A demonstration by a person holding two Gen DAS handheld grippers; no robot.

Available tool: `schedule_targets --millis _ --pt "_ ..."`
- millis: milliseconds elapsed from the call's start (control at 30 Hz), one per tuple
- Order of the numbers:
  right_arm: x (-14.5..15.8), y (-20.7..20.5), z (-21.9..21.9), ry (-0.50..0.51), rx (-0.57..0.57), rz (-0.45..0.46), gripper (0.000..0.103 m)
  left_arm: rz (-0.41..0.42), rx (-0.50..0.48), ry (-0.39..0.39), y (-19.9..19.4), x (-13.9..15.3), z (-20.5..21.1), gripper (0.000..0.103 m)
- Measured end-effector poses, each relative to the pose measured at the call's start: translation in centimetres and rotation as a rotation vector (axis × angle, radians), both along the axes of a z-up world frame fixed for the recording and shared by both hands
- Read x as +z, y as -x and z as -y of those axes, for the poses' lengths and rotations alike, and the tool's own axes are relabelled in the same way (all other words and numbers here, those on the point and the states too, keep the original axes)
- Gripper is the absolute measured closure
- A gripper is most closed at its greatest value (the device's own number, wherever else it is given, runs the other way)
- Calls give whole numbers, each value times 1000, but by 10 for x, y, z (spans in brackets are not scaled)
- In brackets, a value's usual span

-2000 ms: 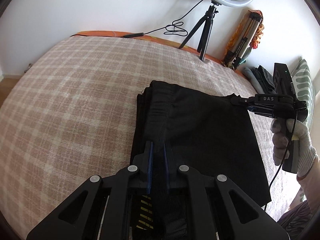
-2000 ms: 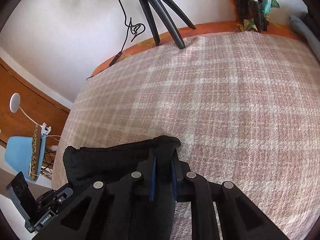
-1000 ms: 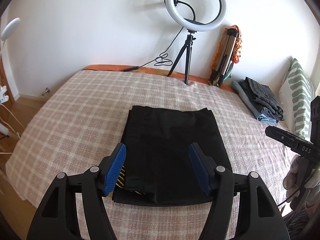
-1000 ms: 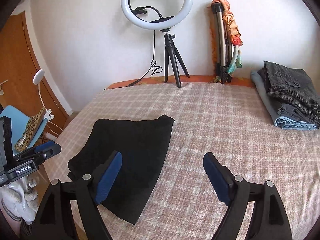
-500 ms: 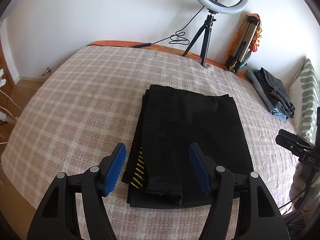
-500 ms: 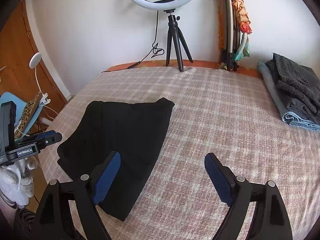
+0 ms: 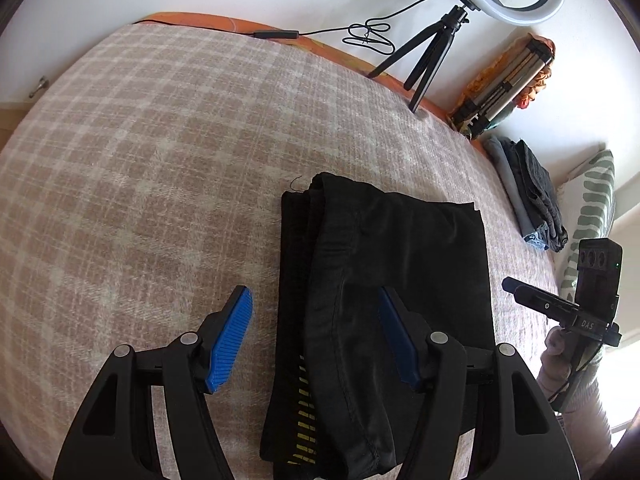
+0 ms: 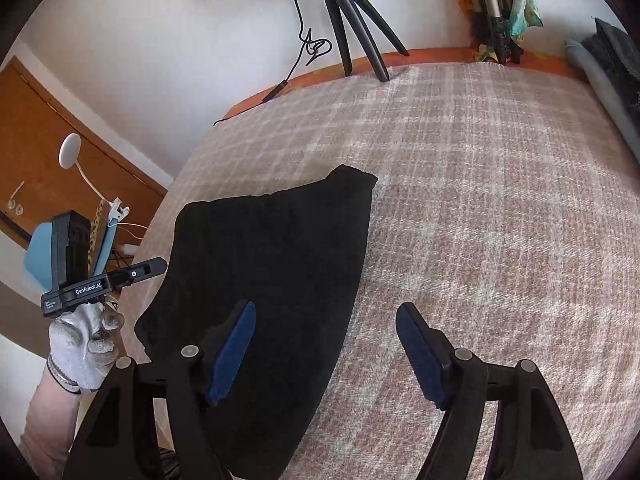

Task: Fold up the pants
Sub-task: 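Close the left tool on one folded pants edge while the right tool grips the other edge, then lift the folded black pants with both tools and carry them toward the pillow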

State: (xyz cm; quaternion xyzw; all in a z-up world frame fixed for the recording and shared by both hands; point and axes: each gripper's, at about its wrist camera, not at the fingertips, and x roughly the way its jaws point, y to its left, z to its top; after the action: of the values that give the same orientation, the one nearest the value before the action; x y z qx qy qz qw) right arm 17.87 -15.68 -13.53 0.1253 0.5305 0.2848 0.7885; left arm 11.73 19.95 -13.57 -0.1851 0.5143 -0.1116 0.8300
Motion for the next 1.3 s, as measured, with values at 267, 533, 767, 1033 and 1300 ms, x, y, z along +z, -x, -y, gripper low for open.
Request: schedule_targets --millis 267,533,767,1033,1300 --pt "-23 -28 -5 -78 26 -60 30 -70 -86 57 -32 -19 -5 39" --pt "-26 -42 -11 -158 98 -46 33 -54 -149 152 -41 -22 -11 40" --pt "-29 -50 -35 -202 141 -15 34 -45 -202 162 -50 -22 9 41" --pt "-32 -44 -59 -213 164 -9 57 -13 -202 101 -60 -20 29 65" --pt "-33 -36 -43 -229 71 -27 92 32 -148 113 -48 -18 28 86"
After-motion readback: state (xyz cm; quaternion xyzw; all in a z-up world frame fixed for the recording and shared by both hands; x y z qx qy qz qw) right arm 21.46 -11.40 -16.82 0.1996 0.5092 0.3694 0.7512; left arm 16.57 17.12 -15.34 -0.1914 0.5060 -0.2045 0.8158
